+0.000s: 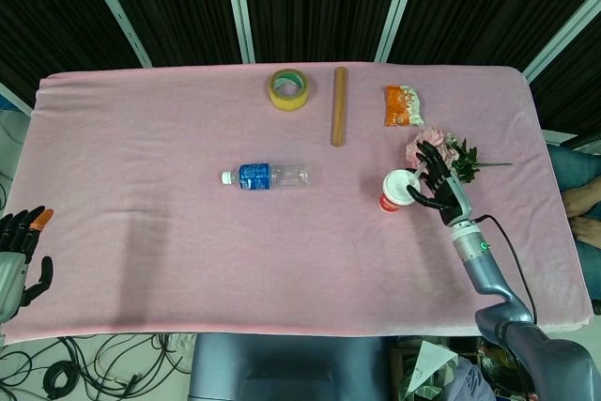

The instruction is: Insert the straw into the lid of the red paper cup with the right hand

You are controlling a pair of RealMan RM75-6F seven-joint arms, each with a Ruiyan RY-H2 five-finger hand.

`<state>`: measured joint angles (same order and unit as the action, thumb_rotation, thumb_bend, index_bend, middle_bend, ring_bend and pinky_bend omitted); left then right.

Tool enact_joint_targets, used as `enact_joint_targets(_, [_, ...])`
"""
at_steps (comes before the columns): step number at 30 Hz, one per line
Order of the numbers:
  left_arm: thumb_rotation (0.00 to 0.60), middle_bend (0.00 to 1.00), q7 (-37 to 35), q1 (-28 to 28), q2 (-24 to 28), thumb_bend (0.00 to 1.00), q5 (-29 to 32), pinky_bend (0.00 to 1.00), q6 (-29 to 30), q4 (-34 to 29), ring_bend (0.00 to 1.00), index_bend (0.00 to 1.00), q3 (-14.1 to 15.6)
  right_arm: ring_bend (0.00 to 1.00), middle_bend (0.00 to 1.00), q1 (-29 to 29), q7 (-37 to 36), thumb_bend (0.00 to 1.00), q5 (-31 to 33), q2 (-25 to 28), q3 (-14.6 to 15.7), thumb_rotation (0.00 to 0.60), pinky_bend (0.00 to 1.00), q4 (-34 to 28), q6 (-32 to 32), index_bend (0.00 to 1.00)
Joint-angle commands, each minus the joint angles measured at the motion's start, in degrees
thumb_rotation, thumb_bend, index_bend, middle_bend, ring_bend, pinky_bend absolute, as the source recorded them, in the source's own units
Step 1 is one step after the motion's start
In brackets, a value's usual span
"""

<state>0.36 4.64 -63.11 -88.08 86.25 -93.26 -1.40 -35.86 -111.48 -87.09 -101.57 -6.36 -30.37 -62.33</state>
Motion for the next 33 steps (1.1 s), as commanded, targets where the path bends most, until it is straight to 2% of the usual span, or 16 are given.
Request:
enact_joint_targets(1, [0.600, 0.04, 0.01, 0.02, 0.00, 0.62, -0.03, 0.00, -0.02, -0.02, 0.00, 0.07, 0.01, 0.00, 0.00, 0.39, 1.47, 0.19, 0.03, 1.46, 0.07, 0.600, 0.17, -0.64, -0.68, 0.00])
enact_joint_targets(7, [0.600, 0.04, -0.23, 0.07, 0.00, 0.62, -0.05, 0.00, -0.11, -0.04, 0.00, 0.07, 0.02, 0.00, 0.00, 3.43, 10.33, 0.19, 0.05, 8.53, 0.90, 0.600, 0.17, -3.79, -3.18, 0.00])
enact_joint_targets(13, [0.600, 0.04, -0.49, 0.16, 0.02, 0.62, -0.12, 0.00, -0.21, -0.23, 0.00, 0.07, 0.02, 0.00, 0.00, 8.59, 29.47, 0.18, 1.20, 21.05, 2.84, 0.600, 0.17, -14.45, -3.71, 0.00])
enact_joint_targets(17, [0.600, 0.04, -0.44, 0.15, 0.09, 0.62, -0.41, 0.00, -0.05, -0.42, 0.00, 0.07, 0.08, 0.00, 0.00, 13.66, 50.11, 0.18, 4.16, 29.61, 3.66, 0.600, 0.17, -26.18, -5.65, 0.00])
enact_joint_targets(19, [0.600, 0.04, -0.34, 0.12, 0.15, 0.62, -0.59, 0.00, 0.07, -0.54, 0.00, 0.07, 0.13, 0.00, 0.00, 16.55, 65.17, 0.19, 6.86, 33.53, 3.71, 0.600, 0.17, -35.61, -7.87, 0.00])
enact_joint_targets(20, [0.600, 0.04, -0.31, 0.10, 0.18, 0.62, -0.62, 0.00, 0.10, -0.60, 0.00, 0.07, 0.15, 0.00, 0.00, 17.41, 69.60, 0.19, 7.64, 34.38, 3.74, 0.600, 0.17, -38.33, -8.80, 0.00])
enact_joint_targets(23, [0.600, 0.04, -0.04, 0.02, 0.41, 0.62, -0.74, 0.00, 0.15, -0.98, 0.00, 0.07, 0.29, 0.00, 0.00, 20.45, 83.58, 0.19, 9.20, 35.11, 3.73, 0.600, 0.17, -45.97, -14.04, 0.00])
enact_joint_targets(25, [0.600, 0.04, 0.00, -0.03, 0.54, 0.62, -0.76, 0.00, 0.25, -1.26, 0.00, 0.07, 0.30, 0.00, 0.00, 22.16, 89.88, 0.19, 8.69, 34.12, 4.18, 0.600, 0.17, -48.17, -17.51, 0.00])
enact_joint_targets(30, [0.600, 0.04, 0.31, -0.10, 0.76, 0.62, -0.63, 0.00, 0.32, -1.67, 0.00, 0.07, 0.25, 0.00, 0.00, 25.72, 101.43, 0.19, 4.64, 30.41, 6.13, 0.600, 0.17, -49.60, -25.02, 0.00])
enact_joint_targets(33, [0.600, 0.04, 0.75, -0.04, 0.88, 0.62, -0.37, 0.00, -0.27, -1.90, 0.00, 0.07, 0.47, 0.00, 0.00, 26.64, 107.41, 0.20, 2.26, 28.40, 6.24, 0.600, 0.17, -48.80, -28.36, 0.00])
